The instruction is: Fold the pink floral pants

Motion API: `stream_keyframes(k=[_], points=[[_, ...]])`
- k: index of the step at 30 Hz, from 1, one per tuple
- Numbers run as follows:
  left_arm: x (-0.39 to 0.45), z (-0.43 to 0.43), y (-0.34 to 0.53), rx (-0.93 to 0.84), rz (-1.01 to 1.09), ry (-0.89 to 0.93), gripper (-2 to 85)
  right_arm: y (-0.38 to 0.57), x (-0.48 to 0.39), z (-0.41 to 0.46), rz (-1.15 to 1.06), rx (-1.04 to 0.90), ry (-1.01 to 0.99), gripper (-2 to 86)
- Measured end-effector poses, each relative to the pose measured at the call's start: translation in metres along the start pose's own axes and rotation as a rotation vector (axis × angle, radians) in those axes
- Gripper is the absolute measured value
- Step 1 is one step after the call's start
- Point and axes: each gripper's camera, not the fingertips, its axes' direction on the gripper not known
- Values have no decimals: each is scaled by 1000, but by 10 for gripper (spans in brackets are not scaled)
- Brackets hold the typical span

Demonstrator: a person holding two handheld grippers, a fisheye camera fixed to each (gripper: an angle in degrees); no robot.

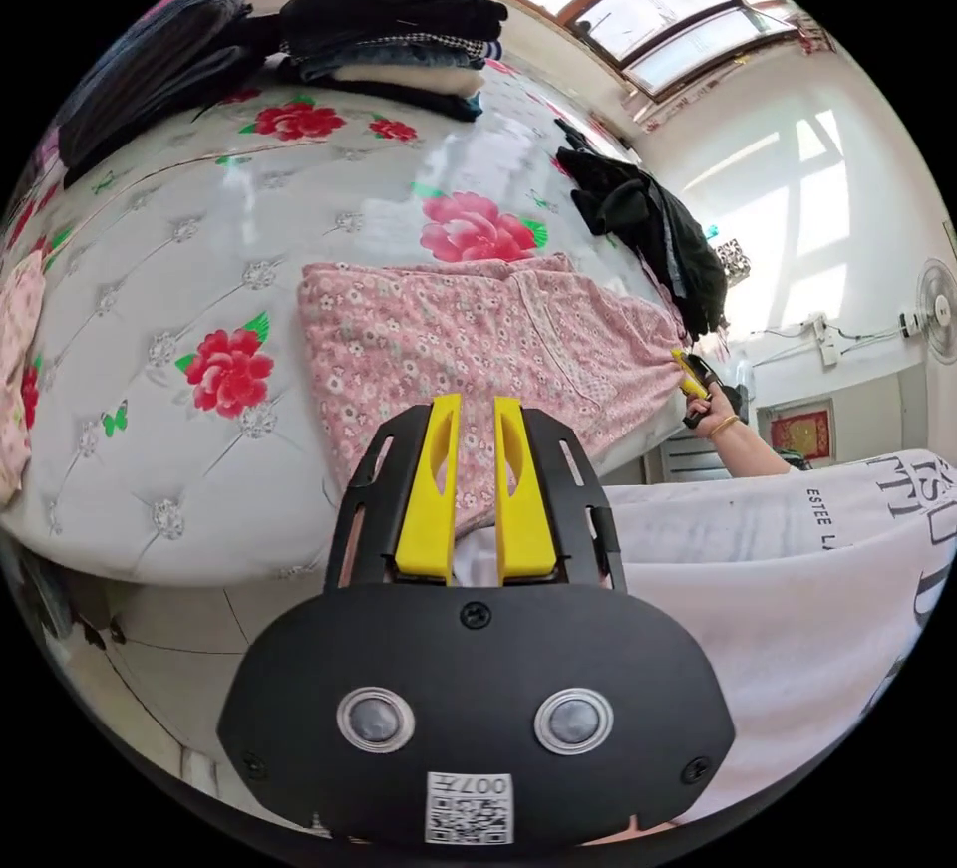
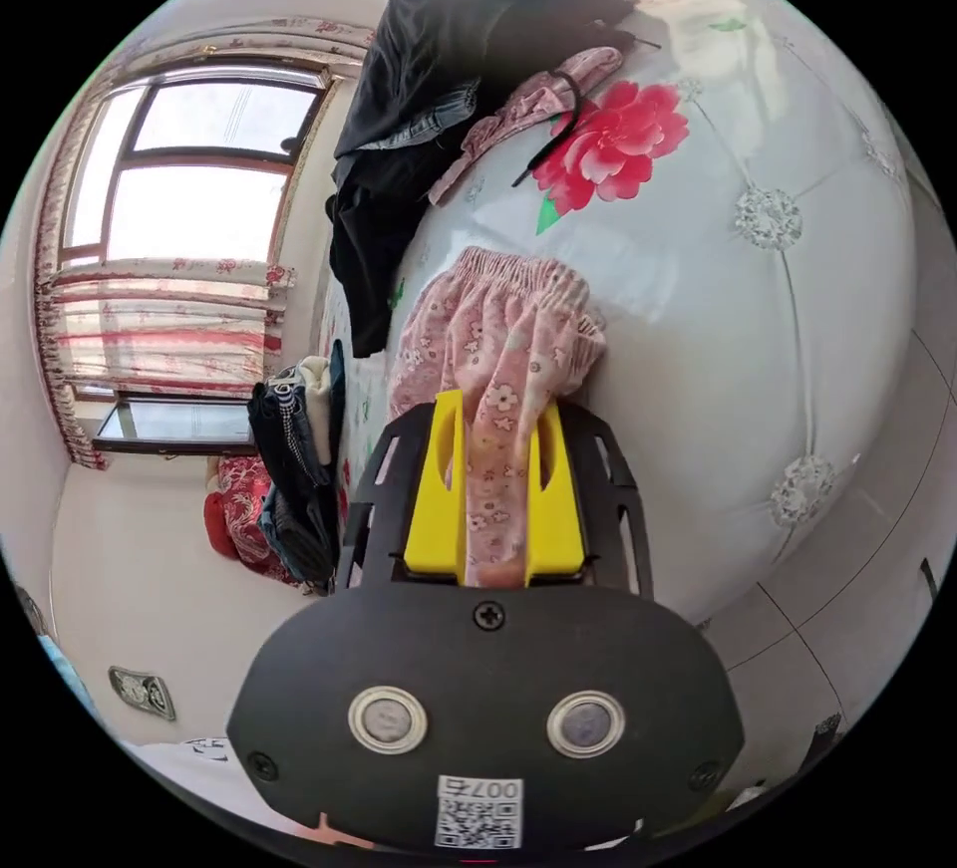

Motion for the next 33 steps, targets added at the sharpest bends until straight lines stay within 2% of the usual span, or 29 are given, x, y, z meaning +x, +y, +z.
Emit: stream_keyframes(k=[2,4,6,7,9,10,12,14,15,18,22,24,27,31,33], points=[[-28,-9,13,29,-76,-9,58,14,-45,14,-91,-12,-42,15],[-63,-22,32,78,-157,-23,58,44,-121,35,-301,-74,-78,8],[-88,-29,45,107,-206,-20,58,123,-239,72,-625,-200,-126,7],[-105,-33,53,126,-235,-12,59,148,-267,83,-708,-240,-140,7],[-130,-37,64,153,-275,5,61,269,-362,131,-1009,-418,-209,12],[-147,-39,71,172,-297,24,61,303,-380,144,-1072,-464,-232,14],[-171,-39,82,195,-326,60,64,439,-424,206,-1270,-688,-315,26],[-195,-36,92,214,-335,106,70,531,-427,263,-1354,-886,-299,40],[-213,-31,99,217,-342,147,76,577,-419,299,-1369,-1009,-254,47],[-256,-18,119,188,-388,203,82,614,-389,345,-1326,-1108,-163,67],[-306,-16,146,226,-409,323,122,546,-334,357,-1092,-967,-36,86],[-320,-14,149,219,-385,331,135,488,-271,358,-866,-870,50,99],[-338,5,141,152,-328,376,151,451,-188,362,-634,-822,107,114],[-350,54,108,8,-238,445,141,468,-125,395,-510,-871,96,117],[-356,68,93,-50,-210,416,118,476,-109,406,-491,-794,82,110]])
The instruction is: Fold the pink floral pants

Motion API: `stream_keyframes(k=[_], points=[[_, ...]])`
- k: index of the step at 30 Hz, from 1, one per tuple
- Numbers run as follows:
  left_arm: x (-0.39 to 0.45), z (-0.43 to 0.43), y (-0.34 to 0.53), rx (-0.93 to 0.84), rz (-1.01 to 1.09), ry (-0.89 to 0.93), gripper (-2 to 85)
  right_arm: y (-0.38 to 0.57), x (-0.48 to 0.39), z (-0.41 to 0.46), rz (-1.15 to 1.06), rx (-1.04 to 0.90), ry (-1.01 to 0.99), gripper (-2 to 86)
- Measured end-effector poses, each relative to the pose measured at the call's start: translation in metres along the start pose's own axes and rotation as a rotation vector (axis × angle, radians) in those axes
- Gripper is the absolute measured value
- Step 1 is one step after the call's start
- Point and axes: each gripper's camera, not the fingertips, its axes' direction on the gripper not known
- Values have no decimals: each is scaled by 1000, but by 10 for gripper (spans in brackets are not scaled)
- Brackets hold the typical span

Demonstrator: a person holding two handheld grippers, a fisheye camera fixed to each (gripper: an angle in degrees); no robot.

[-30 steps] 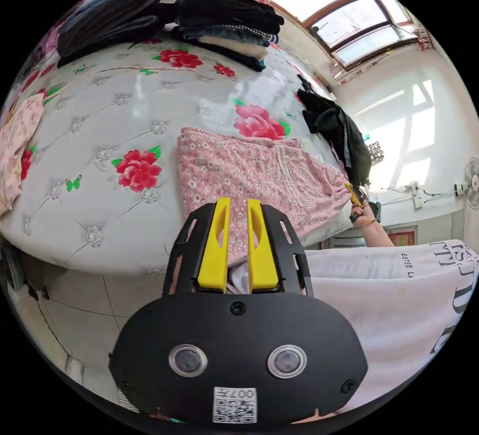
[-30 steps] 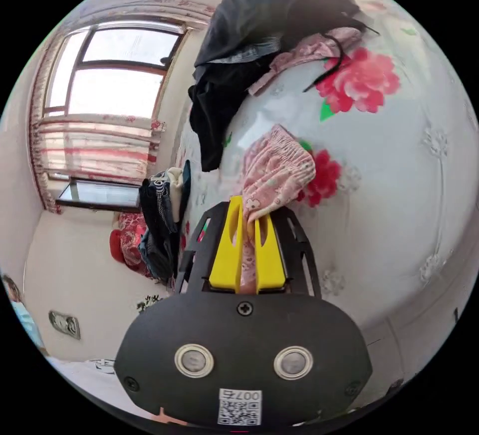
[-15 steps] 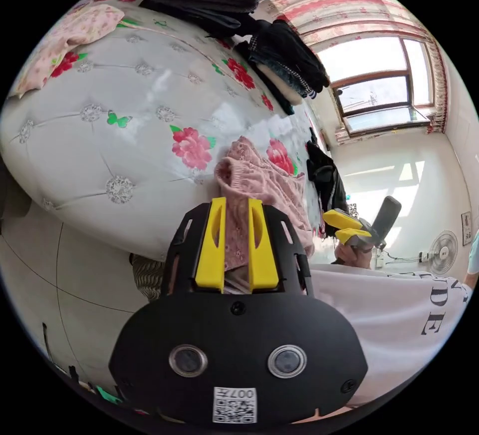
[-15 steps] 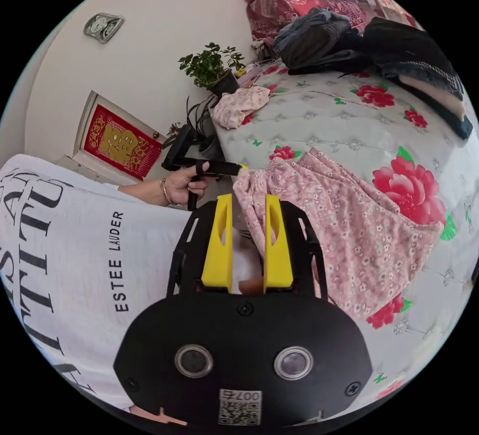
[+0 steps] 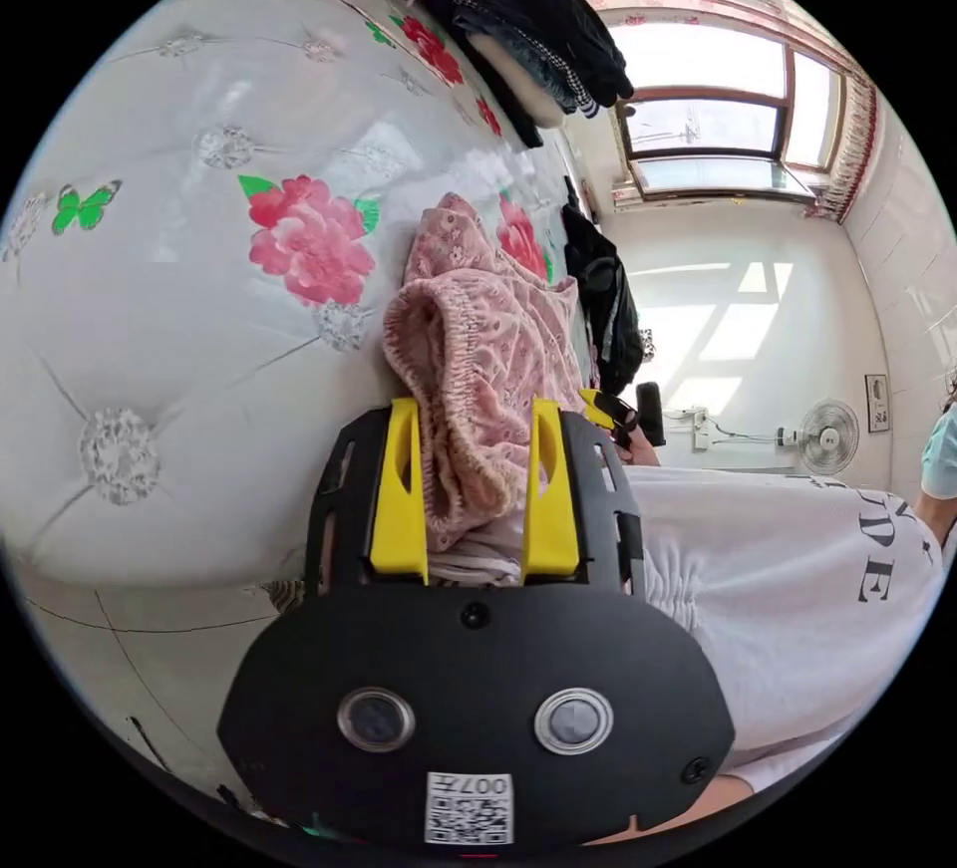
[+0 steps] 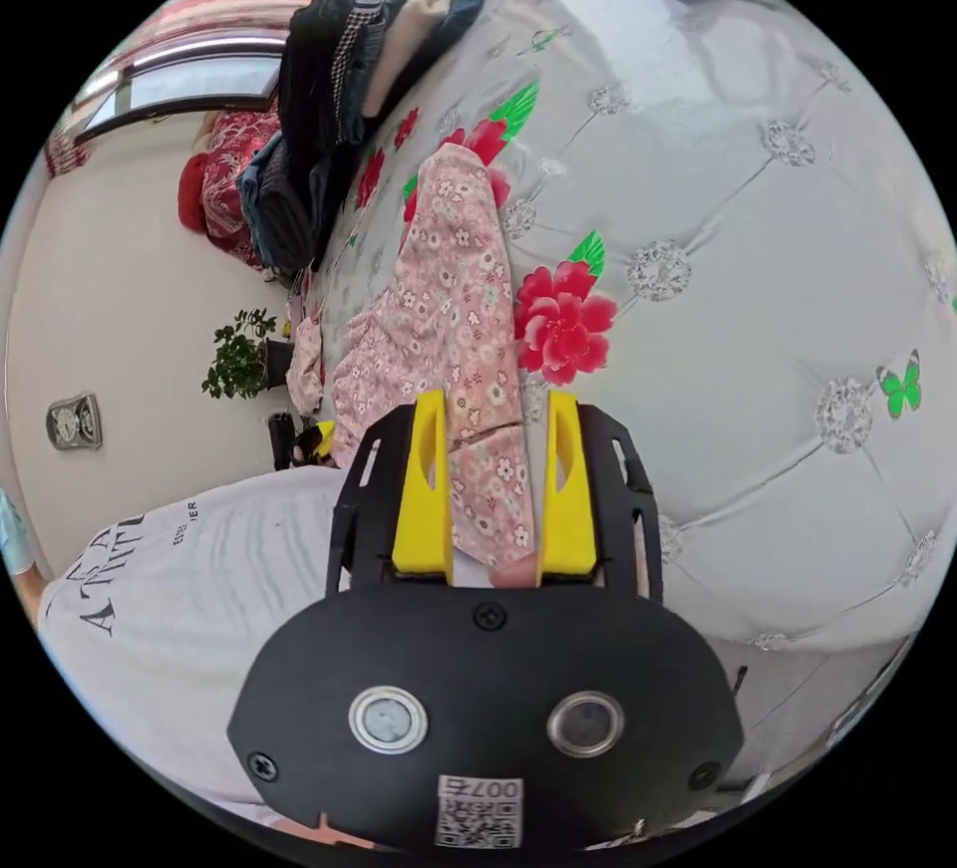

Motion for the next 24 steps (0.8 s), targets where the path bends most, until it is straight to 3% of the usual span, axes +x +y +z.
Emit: stream_keyframes(k=[4,8,15,19,24], points=[[-18,14,-32,-108,15,-12,72,-17,9,38,12,-60,-141,90],[-19,5,-60,-93,56,87,59,-45,-22,58,-49,-132,-76,52],[45,-79,-230,103,262,263,54,-168,-175,-40,-306,87,-244,24],[139,-171,-355,264,443,172,57,-259,-294,-98,-487,209,-282,27],[182,-224,-453,532,367,-12,78,-404,-402,-119,-533,371,-306,47]])
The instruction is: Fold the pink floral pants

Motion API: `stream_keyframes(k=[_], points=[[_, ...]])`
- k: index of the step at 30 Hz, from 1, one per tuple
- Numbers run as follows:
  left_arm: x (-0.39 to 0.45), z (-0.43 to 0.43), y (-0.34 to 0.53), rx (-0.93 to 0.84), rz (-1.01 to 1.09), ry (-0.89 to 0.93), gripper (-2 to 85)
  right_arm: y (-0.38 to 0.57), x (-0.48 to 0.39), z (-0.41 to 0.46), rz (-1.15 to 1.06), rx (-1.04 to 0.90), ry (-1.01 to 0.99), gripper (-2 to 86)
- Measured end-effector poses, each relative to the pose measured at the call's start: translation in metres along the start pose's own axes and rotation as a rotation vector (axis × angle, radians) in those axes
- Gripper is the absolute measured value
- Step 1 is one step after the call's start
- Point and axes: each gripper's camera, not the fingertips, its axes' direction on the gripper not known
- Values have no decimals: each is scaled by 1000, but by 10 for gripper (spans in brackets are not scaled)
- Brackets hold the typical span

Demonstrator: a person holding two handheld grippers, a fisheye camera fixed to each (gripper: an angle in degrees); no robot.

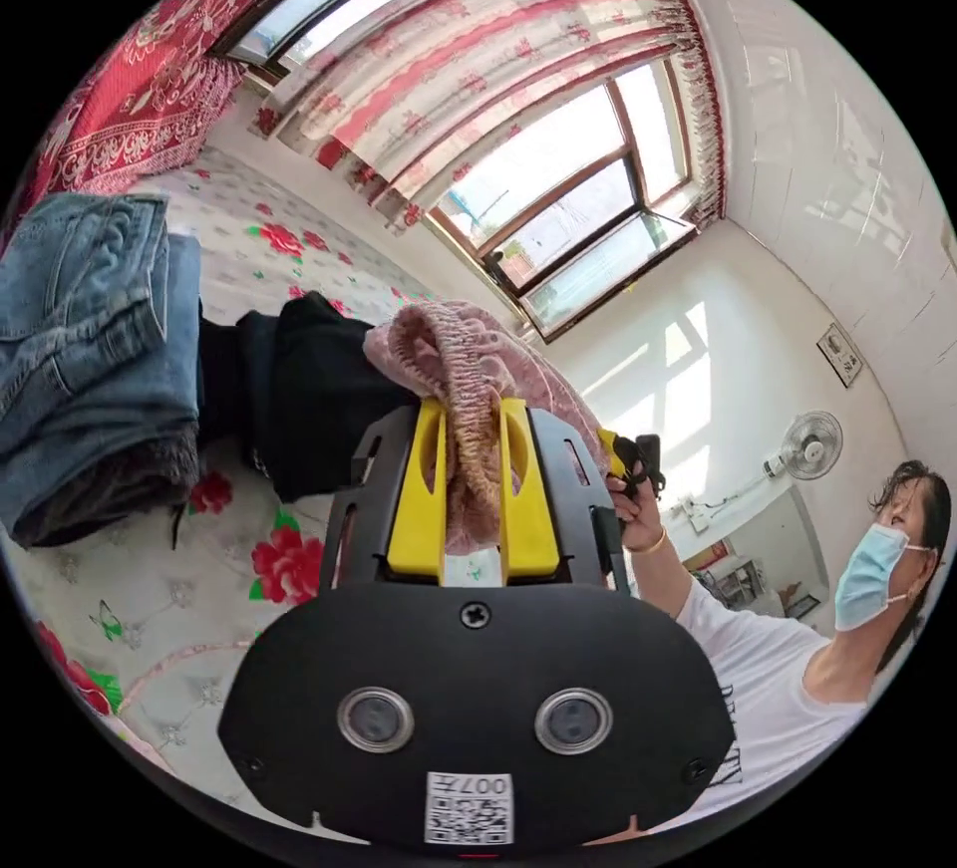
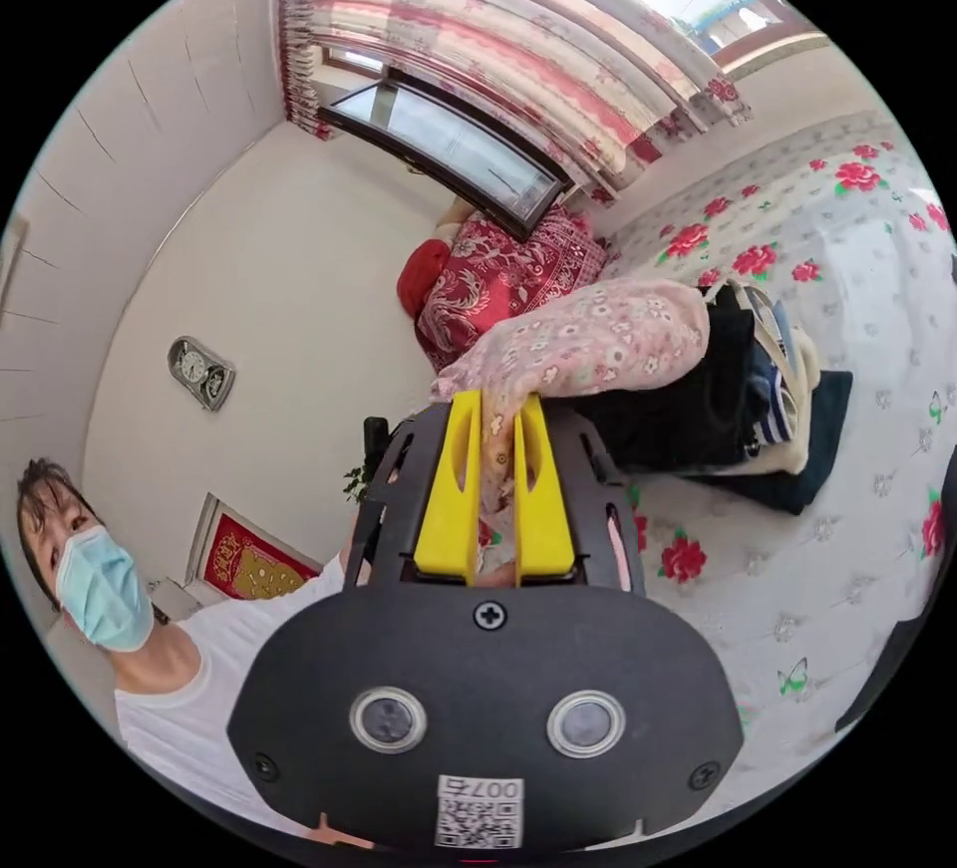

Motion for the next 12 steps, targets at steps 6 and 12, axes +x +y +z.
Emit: stream_keyframes(k=[6,12], points=[[-60,61,76,-81,-31,-186,89,28,117,45,-5,-62,326,68],[-80,142,281,-489,-60,-447,80,211,270,-47,106,-242,708,82]])
